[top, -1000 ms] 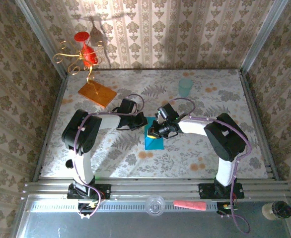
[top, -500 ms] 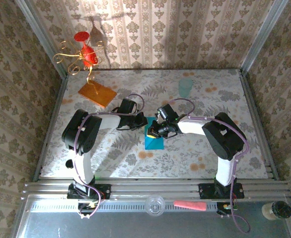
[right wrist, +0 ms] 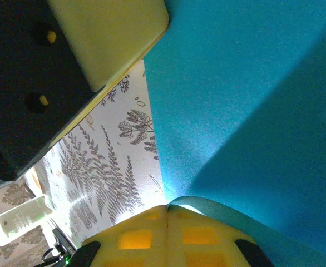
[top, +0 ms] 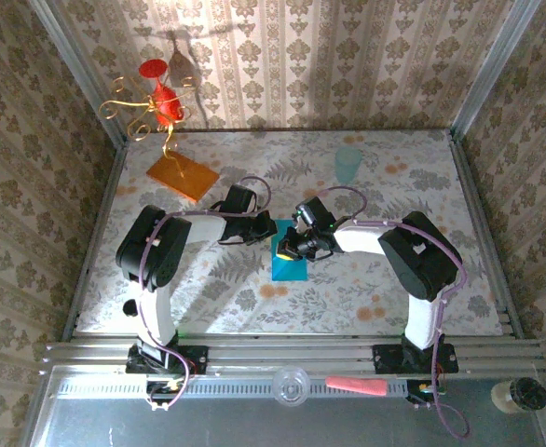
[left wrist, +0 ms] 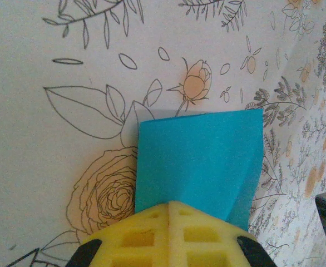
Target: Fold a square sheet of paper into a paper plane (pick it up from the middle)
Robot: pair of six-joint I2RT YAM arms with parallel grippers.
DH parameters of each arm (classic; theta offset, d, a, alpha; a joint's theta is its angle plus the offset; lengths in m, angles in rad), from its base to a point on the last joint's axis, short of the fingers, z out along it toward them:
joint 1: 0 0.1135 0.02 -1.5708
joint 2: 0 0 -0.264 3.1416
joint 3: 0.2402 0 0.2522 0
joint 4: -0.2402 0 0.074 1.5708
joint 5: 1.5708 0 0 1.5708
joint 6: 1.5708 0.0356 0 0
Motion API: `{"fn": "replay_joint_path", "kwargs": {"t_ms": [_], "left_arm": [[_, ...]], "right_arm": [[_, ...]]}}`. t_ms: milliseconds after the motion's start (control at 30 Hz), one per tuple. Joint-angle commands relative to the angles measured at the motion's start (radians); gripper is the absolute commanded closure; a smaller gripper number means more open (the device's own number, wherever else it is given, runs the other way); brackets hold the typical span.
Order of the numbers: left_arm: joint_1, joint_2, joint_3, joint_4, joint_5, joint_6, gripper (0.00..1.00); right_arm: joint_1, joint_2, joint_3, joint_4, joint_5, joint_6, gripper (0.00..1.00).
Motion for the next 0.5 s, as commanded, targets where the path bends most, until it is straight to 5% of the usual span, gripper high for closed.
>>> {"fn": "replay_joint_path", "kwargs": {"t_ms": [0,467], "left_arm": [[-0.009,0.042,-0.011,-0.062,-0.028,-0.008,0.96],[-0.010,0.045,-0.009,-0.059,-0.021,-0.008,0.96]], "right_arm": [[-0.002,0.023,-0.009,0.022,0.009,0.001,1.00],[-0.004,0.043,-0.002,0.017,0.005,-0.005,1.00]]}}
